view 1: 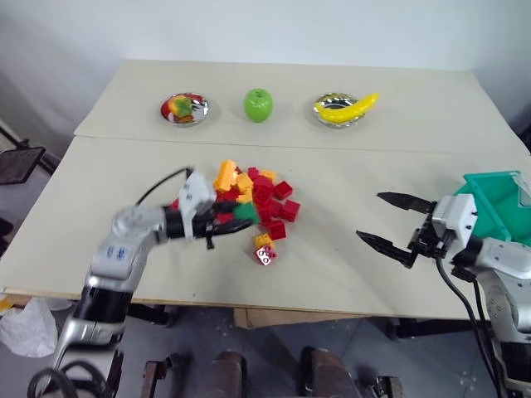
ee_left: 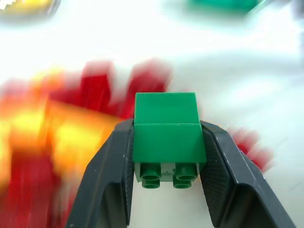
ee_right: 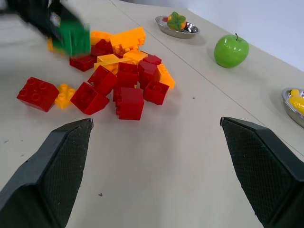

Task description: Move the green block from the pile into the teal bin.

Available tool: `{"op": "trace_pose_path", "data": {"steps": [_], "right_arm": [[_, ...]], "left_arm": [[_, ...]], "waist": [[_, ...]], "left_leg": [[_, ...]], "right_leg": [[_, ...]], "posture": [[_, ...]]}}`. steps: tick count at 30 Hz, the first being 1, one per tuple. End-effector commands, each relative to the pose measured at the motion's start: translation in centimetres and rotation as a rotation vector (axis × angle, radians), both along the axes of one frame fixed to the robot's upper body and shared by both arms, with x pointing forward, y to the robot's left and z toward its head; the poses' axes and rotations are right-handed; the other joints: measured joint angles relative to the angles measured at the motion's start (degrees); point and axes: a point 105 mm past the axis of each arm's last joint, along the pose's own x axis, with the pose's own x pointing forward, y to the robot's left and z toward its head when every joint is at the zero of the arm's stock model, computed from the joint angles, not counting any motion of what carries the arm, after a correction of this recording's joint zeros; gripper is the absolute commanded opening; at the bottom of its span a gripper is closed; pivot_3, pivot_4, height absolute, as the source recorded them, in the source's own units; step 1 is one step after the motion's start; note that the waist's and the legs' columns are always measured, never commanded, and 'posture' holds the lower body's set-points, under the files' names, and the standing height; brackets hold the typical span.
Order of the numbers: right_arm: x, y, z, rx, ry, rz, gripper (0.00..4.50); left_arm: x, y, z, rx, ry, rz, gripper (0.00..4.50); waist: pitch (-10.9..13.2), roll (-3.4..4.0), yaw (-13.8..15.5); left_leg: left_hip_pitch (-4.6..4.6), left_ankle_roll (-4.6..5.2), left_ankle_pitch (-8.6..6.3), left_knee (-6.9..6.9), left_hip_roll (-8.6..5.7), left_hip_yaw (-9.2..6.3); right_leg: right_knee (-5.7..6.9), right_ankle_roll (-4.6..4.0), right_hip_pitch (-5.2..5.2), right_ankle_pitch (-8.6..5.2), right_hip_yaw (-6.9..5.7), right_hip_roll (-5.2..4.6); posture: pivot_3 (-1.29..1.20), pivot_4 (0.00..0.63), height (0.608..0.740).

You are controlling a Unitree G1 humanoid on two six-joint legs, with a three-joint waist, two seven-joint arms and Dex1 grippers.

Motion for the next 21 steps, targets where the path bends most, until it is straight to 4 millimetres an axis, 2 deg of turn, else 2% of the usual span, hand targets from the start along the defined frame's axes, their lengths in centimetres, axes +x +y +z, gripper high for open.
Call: {"op": "trace_pose_path", "data": {"steps": [1,4,7,10,13,15,16,21], "right_arm": [[-0.6,-2.2,1.6,-0.01,-0.06,-0.082,4.5],[-1.8,-4.8,1.4,-0.027,-0.059,-0.19,4.5],[-3.4,-6.8,0.8,-0.034,-0.047,-0.293,4.5],[-4.7,-7.2,0.2,-0.039,-0.036,-0.347,4.5],[-5.8,-6.5,-0.1,-0.024,-0.033,-0.374,4.5],[-6.3,-6.0,-0.1,-0.012,-0.034,-0.387,4.5],[-6.5,-5.9,-0.1,-0.003,-0.036,-0.395,4.5],[-7.1,-5.8,-0.8,0.041,0.005,-0.43,4.5]], "left_arm": [[-0.2,-3.7,0.7,0.044,-0.044,-0.152,1.51],[1.7,-9.1,-0.3,0.142,-0.094,-0.213,1.51],[2.9,-14.7,-1.5,0.14,-0.088,-0.227,1.51],[3.0,-18.0,-3.2,0.184,-0.102,-0.214,1.51],[2.5,-19.4,-5.3,0.239,-0.084,-0.222,1.51],[2.3,-19.6,-6.2,0.261,-0.078,-0.23,1.51],[2.2,-19.7,-6.3,0.25,-0.061,-0.235,2.22],[1.3,-19.4,-5.4,0.142,-0.046,-0.317,3.67]], "waist": [[0.0,0.07,-0.1],[-0.1,0.13,0.5],[0.0,0.04,0.5],[0.0,-0.02,0.1],[0.0,-0.07,-1.0],[0.0,-0.06,-1.5],[0.0,-0.06,-1.7],[0.0,-0.07,-1.3]], "left_leg": [[0.01,0.06,-0.03,0.01,-0.03,0.06],[0.07,0.22,-0.11,0.02,-0.18,0.2],[-0.11,0.35,-0.16,0.09,-0.21,0.27],[-0.31,0.5,-0.24,0.12,-0.25,0.3],[-0.61,0.55,-0.27,-0.07,-0.24,0.89],[-0.54,0.56,-0.25,-0.18,-0.23,1.01],[-0.53,0.56,-0.24,-0.19,-0.21,1.04],[-0.61,0.62,-0.25,0.19,-0.23,1.19]], "right_leg": [[-0.04,0.05,0.01,0.03,0.05,-0.01],[-0.16,0.16,0.1,0.08,0.15,-0.11],[-0.34,0.3,0.06,0.16,0.15,-0.1],[-0.53,0.41,-0.04,0.22,0.15,-0.11],[-0.31,0.46,-0.8,0.24,0.61,-0.16],[-0.27,0.46,-0.87,0.24,0.69,-0.16],[-0.24,0.46,-0.9,0.24,0.7,-0.16],[-0.12,0.54,-0.96,0.29,0.89,-0.19]], "posture": [[0.0,0.15,0.74],[0.0,0.15,0.74],[0.0,0.15,0.74],[0.0,0.15,0.74],[0.0,0.15,0.74],[0.0,0.15,0.74],[0.0,0.15,0.74],[0.0,0.15,0.74]]}}
